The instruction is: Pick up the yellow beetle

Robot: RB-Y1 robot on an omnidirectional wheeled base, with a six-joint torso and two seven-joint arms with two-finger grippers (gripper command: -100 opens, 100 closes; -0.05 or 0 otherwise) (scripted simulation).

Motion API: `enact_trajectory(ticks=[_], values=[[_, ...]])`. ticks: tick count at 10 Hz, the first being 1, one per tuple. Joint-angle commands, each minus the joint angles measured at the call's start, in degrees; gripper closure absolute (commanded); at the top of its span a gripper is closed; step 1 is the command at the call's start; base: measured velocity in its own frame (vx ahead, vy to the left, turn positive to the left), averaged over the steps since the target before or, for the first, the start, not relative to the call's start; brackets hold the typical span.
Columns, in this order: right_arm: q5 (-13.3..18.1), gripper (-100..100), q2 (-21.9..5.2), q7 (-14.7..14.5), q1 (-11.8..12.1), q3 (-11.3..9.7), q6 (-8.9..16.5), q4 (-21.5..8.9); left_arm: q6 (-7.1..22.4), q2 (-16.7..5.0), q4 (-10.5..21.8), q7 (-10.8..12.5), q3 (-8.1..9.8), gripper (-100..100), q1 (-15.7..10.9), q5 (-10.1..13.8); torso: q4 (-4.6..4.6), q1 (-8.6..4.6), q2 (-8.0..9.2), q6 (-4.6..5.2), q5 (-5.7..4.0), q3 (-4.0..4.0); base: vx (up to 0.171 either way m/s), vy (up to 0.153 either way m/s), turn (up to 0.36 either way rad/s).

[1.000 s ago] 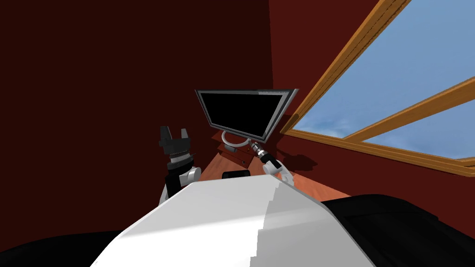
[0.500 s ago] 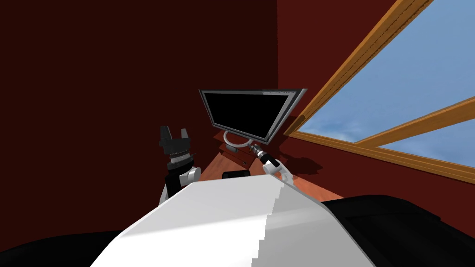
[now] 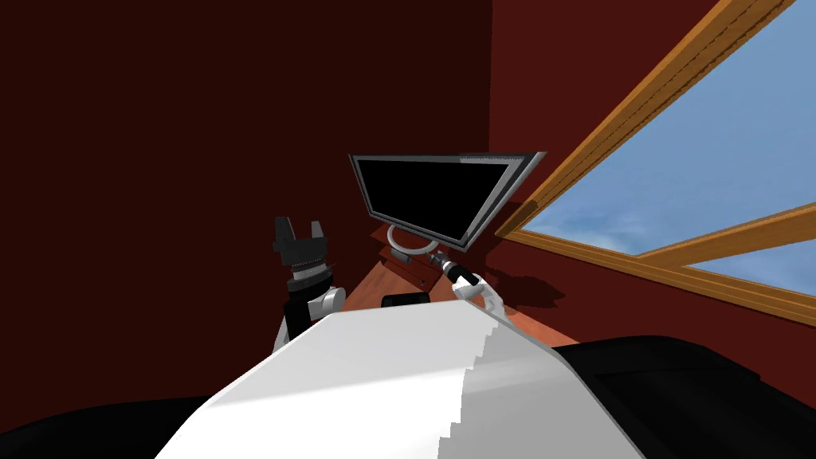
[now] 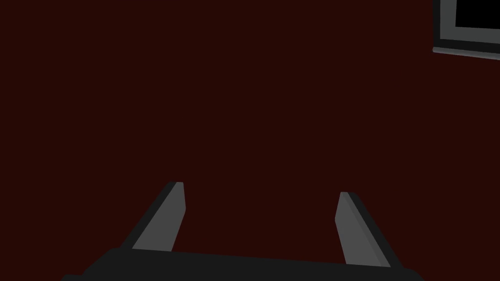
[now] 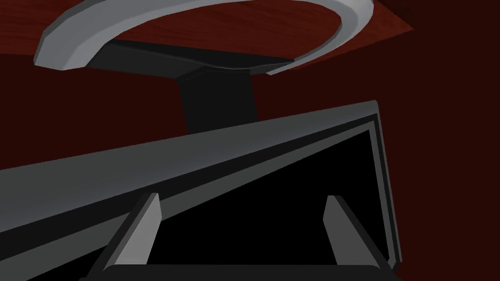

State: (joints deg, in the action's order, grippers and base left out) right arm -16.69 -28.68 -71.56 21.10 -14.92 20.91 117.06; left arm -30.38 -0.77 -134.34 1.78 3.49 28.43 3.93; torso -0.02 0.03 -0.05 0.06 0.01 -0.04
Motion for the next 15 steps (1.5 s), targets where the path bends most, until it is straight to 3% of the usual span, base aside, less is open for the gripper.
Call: enact_trajectory(ticks=[1,2,3,4,7,8,9,10,11,12,15], values=[[-0.63,-100,-1.41,-2.86,-0.97,-0.68,2.81,-1.66,0.0,0.0,0.0,0.0,0.0,0,0.0,0.0,0.0,0.0,0.0,0.0,0.0,0.0,0.025,0.004,0.147],[-0.63,-100,-1.41,-4.41,-0.97,-0.68,2.81,-1.66,0.0,0.0,0.0,0.0,0.0,0,-0.01,0.0,-0.01,0.0,-0.03,-0.04,0.0,-0.02,0.025,0.004,0.069],[-1.12,-100,-2.64,-6.01,-1.6,-1.27,5.18,-2.93,0.0,0.0,0.0,0.0,0.0,0,0.0,0.0,-0.01,0.01,-0.03,0.0,0.0,-0.02,0.028,0.007,0.115],[-1.12,-100,-2.64,-7.64,-1.6,-1.27,5.18,-2.93,0.0,0.0,0.0,0.0,0.0,0,0.0,0.0,-0.01,0.01,-0.03,-0.01,0.0,-0.02,0.023,0.002,0.077],[-2.07,-100,-4.99,-12.45,-2.84,-2.4,9.75,-5.47,0.0,0.0,0.0,0.0,0.0,0,0.0,0.0,-0.01,0.01,-0.03,0.01,0.0,-0.02,0.025,0.005,0.124],[-2.07,-100,-4.99,-14.09,-2.84,-2.4,9.79,-5.47,0.0,0.0,0.0,0.0,0.0,0,0.0,0.0,-0.01,0.02,-0.04,-0.02,0.0,-0.02,0.022,0.004,0.063],[-2.52,-100,-6.13,-15.74,-3.44,-2.94,12.0,-6.7,0.0,0.0,0.0,0.0,0.0,0,0.0,0.0,-0.01,0.02,-0.02,0.01,0.0,-0.02,0.027,0.004,0.12],[-2.52,-100,-6.13,-17.3,-3.44,-2.94,12.0,-6.7,0.0,0.0,0.0,0.0,0.0,0,0.0,0.0,-0.01,0.01,-0.04,-0.01,0.0,-0.02,0.023,-0.001,0.086],[-2.96,-100,-7.23,-18.92,-4.01,-3.47,14.12,-7.89,0.0,0.0,0.0,0.0,0.0,0,0.0,0.0,-0.01,0.01,-0.02,0.01,0.0,-0.01,0.024,0.003,0.107],[-2.96,-100,-7.23,-20.46,-4.01,-3.47,14.12,-7.89,0.0,0.0,0.0,0.0,0.0,0,0.0,0.0,0.0,0.01,-0.02,0.0,0.0,-0.01,0.02,0.0,0.059],[-3.78,-100,-9.3,-25.17,-5.07,-4.44,18.09,-10.05,0.0,0.0,0.0,0.0,0.0,0,0.0,0.0,0.0,0.01,-0.01,0.01,0.0,0.0,0.021,0.001,0.109]])
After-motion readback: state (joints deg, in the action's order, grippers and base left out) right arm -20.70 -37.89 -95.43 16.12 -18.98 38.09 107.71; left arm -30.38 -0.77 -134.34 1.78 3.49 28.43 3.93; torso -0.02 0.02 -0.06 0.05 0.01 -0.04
